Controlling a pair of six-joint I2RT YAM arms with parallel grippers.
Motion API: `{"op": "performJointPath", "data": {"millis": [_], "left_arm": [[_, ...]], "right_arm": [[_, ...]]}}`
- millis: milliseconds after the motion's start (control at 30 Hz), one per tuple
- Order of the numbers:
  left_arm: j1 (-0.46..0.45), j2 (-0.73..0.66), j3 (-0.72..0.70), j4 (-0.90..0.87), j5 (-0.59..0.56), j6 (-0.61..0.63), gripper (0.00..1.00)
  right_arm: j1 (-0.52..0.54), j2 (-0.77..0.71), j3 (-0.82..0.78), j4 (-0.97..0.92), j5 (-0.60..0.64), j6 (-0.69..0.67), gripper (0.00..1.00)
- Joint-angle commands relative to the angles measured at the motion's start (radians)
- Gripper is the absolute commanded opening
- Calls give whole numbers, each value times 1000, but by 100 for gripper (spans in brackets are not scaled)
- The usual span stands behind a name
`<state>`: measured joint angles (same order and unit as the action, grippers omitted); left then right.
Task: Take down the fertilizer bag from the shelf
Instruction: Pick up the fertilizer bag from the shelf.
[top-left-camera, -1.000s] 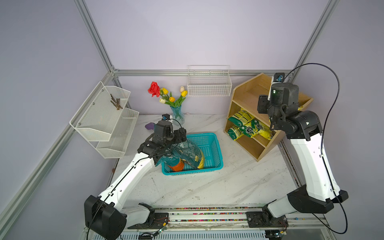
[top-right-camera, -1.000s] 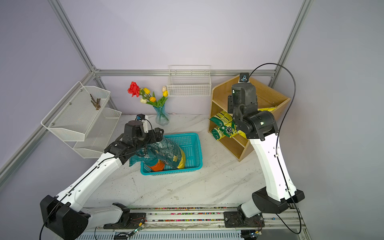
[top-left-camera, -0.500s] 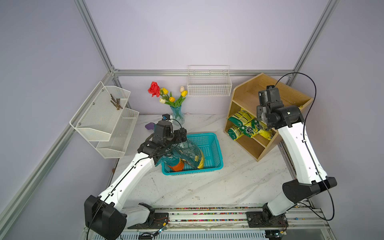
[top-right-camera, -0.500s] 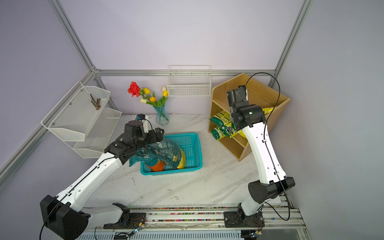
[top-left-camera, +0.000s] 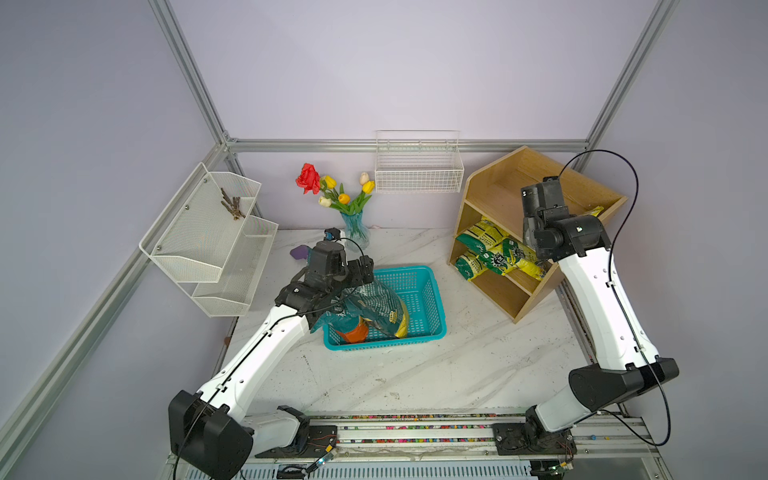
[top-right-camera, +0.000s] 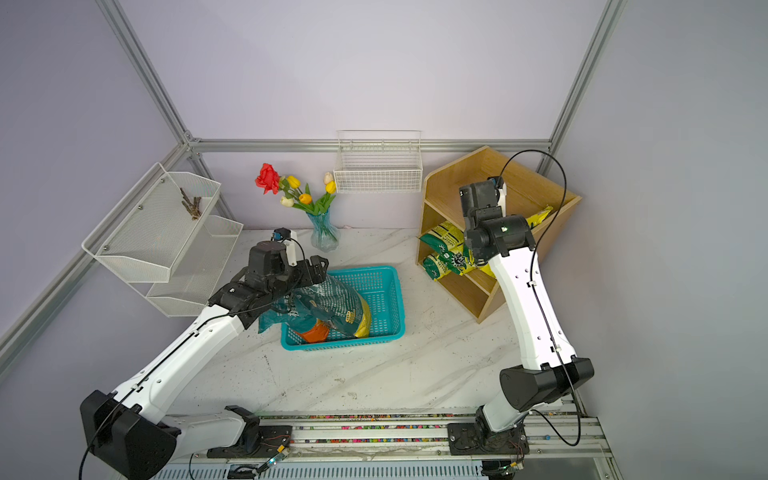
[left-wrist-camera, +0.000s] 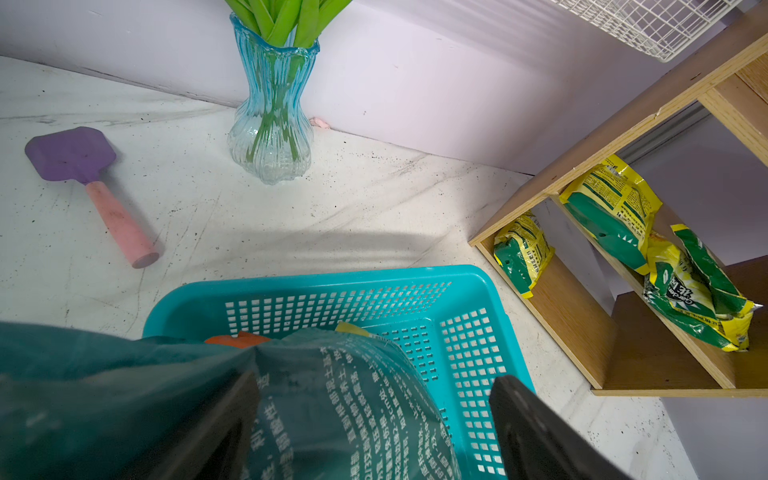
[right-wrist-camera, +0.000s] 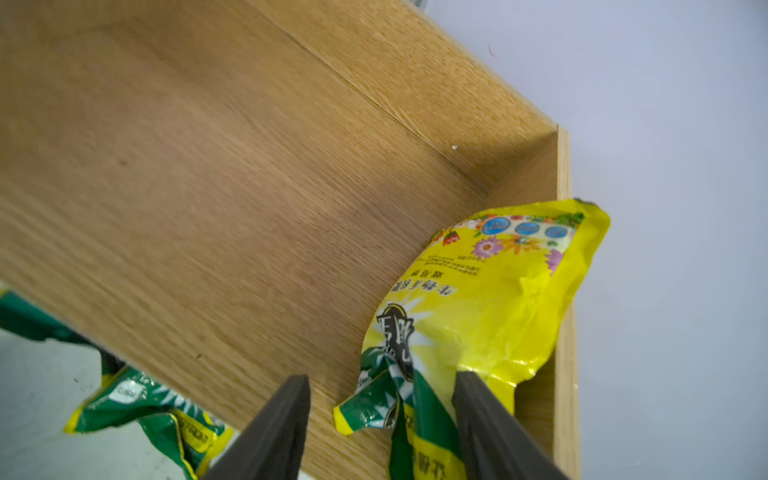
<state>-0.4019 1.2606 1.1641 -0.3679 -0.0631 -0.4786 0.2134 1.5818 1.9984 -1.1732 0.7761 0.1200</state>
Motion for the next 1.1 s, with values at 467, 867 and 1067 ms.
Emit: {"op": "performJointPath", "data": {"millis": [467,867,1067], "left_arm": [[21,-26,-30,-95,-78,5,93],[21,-28,-29,-97,-83,-2,94],[22,-32,-29,-99,-90,2,94]], "right_arm": [[54,-254,-157,428,-520,-66,0],[184,-279,-286,550,-961,116,0],[206,-292,-579,795,-1139,344,0]]}}
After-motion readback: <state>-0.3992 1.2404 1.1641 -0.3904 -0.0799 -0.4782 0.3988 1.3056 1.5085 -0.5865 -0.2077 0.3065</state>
